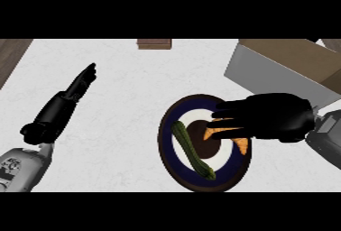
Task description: Pick the croissant from the plate and place it in the cardboard box
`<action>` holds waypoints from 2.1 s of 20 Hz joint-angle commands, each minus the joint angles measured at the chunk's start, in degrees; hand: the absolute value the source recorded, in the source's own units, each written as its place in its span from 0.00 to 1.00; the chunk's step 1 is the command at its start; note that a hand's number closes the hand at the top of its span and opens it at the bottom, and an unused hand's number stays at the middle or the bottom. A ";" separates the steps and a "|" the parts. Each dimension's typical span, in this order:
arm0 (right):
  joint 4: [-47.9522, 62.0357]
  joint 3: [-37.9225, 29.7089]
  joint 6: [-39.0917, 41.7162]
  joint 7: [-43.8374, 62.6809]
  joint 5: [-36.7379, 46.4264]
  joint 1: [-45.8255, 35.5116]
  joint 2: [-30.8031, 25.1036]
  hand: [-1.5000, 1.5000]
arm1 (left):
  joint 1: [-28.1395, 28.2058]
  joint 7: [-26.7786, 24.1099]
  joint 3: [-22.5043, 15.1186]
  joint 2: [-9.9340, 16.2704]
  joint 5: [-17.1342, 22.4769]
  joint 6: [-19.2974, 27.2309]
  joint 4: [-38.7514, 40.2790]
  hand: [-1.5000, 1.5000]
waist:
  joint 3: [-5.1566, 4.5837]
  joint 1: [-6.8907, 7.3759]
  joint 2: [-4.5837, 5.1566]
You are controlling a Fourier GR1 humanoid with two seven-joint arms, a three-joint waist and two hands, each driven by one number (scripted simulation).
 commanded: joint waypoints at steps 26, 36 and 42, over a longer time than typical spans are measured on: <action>13.13 -4.65 -2.76 -4.95 24.05 5.35 17.45 0.00 | 3.62 1.22 8.79 -5.94 -6.92 -8.61 -2.94 0.50 | -0.01 0.02 -0.03; 24.73 -7.27 -7.75 -8.19 31.12 5.32 23.51 0.00 | 6.57 -3.46 11.03 -7.71 -10.01 -10.78 -0.92 0.50 | -0.01 0.06 0.04; 22.95 -7.60 -12.34 -16.36 30.71 5.94 22.94 1.00 | 5.42 0.12 10.11 -10.28 -11.86 -9.47 -2.54 0.50 | 0.00 -0.13 -0.07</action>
